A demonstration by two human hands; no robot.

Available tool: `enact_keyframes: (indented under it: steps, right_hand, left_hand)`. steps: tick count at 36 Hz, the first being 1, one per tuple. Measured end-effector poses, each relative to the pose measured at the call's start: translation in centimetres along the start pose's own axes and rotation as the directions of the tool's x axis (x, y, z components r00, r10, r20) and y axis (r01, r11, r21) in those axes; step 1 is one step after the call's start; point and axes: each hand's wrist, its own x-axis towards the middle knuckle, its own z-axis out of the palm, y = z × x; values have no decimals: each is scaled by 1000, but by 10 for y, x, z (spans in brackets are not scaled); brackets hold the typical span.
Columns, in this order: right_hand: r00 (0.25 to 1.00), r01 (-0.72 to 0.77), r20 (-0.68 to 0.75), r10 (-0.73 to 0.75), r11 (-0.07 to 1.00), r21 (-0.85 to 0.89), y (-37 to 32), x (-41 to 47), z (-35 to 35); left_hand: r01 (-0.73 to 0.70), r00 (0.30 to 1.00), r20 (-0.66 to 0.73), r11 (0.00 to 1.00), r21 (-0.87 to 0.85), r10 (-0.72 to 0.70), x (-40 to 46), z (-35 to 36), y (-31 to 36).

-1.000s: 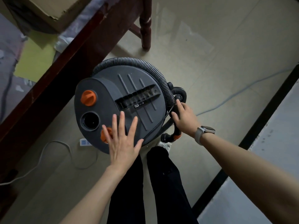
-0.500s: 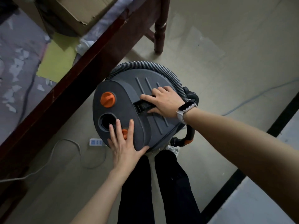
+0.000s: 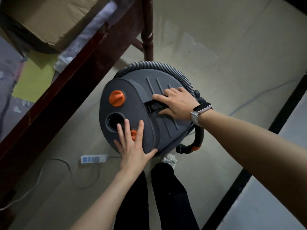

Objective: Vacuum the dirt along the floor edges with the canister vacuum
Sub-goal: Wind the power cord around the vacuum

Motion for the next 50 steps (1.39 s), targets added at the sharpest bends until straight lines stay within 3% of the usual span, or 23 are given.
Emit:
enact_keyframes:
  steps: [13,22,28,35,50]
  right_hand:
    - [942,-327,-21,334,932,157,119,-27,-14]
    - [857,-486,-28,514,826,286,193,-33,-19]
    - [791,-564,-29,611,748,350,231,-39,-24]
    - [720,-635,-18,693,670,385,279,-43,-33]
    - [588,-697,15,809,497,517,393,21,-75]
  left_hand:
    - [-203,964,204,968,149,171,114,-14,93]
    - [-287,946,233,917,276,226,193,-26,154]
    - [-297,944,214,929,219,252,218,-20,192]
    - [-374,903,284,915,153,322,262,-15,233]
    - [-536,821,347,821,196,453,421,-50,298]
